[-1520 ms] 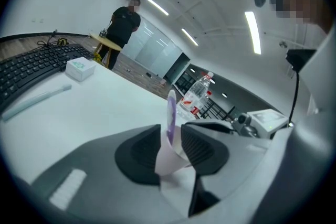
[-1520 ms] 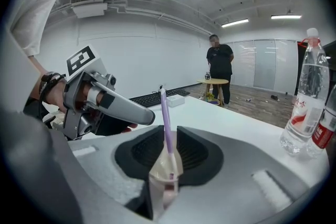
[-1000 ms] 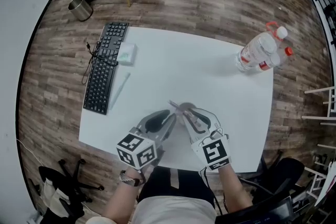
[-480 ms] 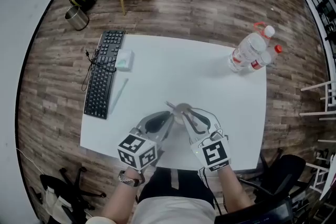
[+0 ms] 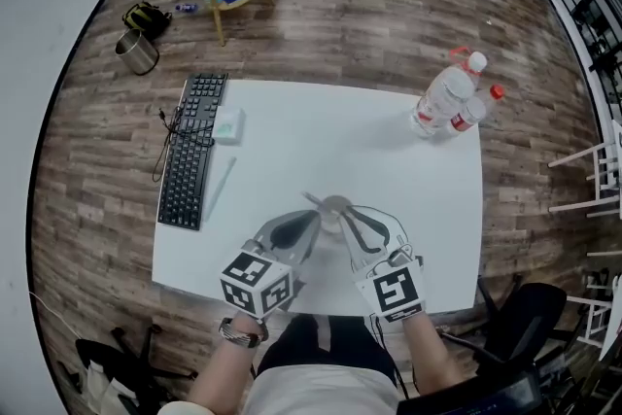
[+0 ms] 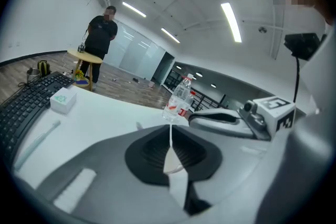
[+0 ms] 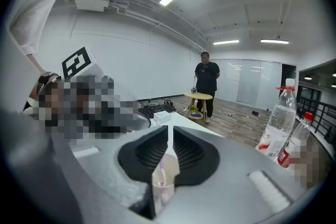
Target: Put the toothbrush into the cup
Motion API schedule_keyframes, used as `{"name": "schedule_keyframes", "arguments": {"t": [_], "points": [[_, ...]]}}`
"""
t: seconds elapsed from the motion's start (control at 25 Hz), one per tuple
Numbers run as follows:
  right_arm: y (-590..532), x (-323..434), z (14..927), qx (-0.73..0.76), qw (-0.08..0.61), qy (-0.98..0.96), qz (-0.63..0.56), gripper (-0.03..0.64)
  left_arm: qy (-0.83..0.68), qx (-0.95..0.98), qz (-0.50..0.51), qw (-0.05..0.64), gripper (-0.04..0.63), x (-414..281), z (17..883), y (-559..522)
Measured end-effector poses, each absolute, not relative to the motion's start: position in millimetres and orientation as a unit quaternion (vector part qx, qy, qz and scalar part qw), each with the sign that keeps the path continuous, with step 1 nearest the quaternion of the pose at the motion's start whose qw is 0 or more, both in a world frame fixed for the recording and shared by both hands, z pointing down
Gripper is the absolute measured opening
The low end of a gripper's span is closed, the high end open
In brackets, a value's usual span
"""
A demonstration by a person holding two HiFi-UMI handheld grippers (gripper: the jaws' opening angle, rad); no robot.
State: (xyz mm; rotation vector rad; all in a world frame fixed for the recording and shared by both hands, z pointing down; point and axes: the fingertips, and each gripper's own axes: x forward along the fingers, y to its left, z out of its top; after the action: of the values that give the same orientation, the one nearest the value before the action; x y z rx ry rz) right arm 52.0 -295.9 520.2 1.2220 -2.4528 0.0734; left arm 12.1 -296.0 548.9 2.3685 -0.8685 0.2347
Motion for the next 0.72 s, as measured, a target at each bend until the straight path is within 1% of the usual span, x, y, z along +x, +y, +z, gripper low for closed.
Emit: {"name": "schedule_keyframes", "arguments": {"t": [0.36,0.72], "points": [[-291,49,503,0.453,0.189,-0.871,0.015,0.004,-0.313,0.904,0.087,0.277,0.009,12,534,-291],[-288,48,481,0.471,0.185,-0.863,-0.003,0.003,-0.301,0.917,0.077,0.25,0.009,10,512,-290]]}}
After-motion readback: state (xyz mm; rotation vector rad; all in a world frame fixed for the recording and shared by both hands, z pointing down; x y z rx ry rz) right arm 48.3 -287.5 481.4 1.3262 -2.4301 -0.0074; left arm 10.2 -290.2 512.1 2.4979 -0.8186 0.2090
